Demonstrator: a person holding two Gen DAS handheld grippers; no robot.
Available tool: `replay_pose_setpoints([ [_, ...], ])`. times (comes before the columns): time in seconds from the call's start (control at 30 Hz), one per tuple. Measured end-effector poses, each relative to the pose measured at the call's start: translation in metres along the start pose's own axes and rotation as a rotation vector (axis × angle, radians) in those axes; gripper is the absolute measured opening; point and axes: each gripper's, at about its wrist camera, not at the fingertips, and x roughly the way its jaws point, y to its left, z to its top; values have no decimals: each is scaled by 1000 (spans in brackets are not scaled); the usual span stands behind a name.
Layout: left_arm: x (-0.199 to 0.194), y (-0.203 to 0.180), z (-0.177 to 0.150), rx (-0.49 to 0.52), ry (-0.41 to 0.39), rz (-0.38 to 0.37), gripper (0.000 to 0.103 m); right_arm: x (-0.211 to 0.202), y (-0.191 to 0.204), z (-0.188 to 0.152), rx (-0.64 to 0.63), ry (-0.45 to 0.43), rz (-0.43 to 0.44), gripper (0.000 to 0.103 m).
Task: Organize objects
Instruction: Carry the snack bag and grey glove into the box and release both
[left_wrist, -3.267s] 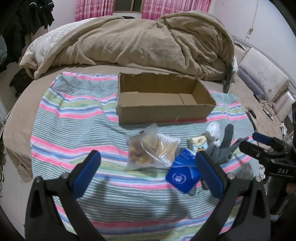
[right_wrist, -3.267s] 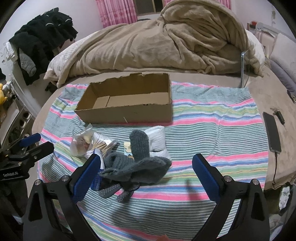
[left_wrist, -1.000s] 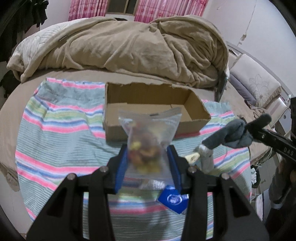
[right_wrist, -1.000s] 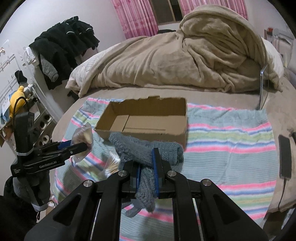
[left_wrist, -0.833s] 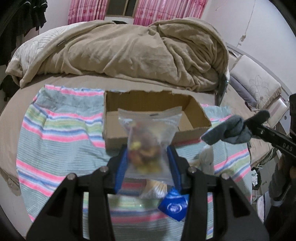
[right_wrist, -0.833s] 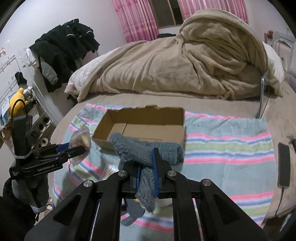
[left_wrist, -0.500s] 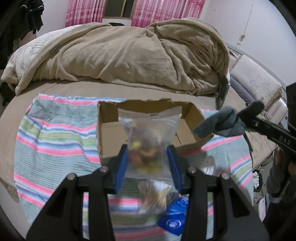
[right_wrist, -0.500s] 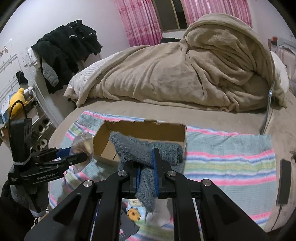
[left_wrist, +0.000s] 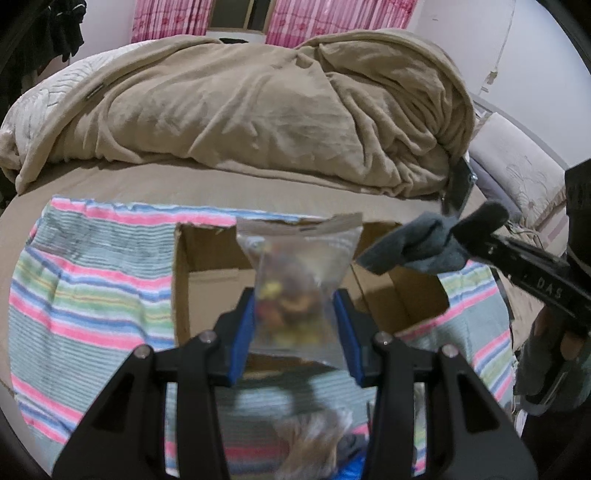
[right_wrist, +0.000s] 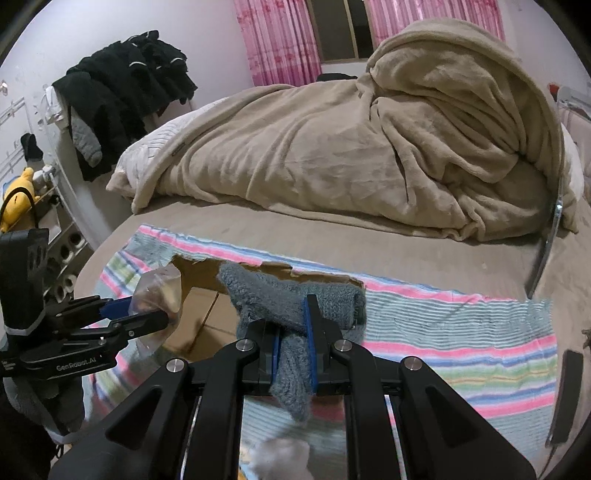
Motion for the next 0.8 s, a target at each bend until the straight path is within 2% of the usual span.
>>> replay_pose_setpoints([
  [0.37,43,1,11,-27,44,-29,44,46,-6,3,-14,25,-26,13],
  [0.8,79,-13,-1,-15,123,-37,44,75,-9,-18,-32,67,-49,15],
])
